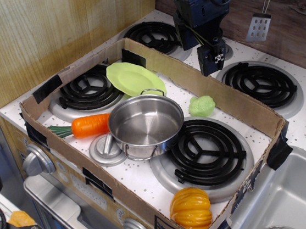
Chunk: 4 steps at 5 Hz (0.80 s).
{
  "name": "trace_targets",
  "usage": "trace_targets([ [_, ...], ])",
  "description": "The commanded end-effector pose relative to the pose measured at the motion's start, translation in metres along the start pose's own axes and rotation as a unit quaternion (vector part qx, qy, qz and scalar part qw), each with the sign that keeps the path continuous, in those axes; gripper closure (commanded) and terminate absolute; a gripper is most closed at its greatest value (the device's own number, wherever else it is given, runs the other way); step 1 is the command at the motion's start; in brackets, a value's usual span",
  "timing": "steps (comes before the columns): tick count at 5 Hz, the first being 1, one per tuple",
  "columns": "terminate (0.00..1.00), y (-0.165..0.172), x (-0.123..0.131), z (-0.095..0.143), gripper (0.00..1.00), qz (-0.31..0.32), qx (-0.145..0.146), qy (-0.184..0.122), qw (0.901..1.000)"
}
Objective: Take broccoli out of pan
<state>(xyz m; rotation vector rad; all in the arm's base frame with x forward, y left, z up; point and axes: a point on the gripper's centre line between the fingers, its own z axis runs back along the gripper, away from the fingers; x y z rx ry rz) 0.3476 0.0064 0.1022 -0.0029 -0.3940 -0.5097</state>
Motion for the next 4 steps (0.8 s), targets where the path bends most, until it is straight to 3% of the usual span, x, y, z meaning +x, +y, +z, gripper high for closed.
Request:
trace_targets([
  [1, 0.0, 0.0051, 0.0101, 0.0193, 0.0, -0.002, 0.017, -0.026, 0.9995],
  [3, 0.0, 0.0051, 0.0101, 0.0193, 0.0, -0.002, 0.017, -0.026, 0.9995],
  [4, 1.0, 0.0051, 0.0101, 0.0193, 0.0, -0.002, 0.017, -0.026, 0.9995],
])
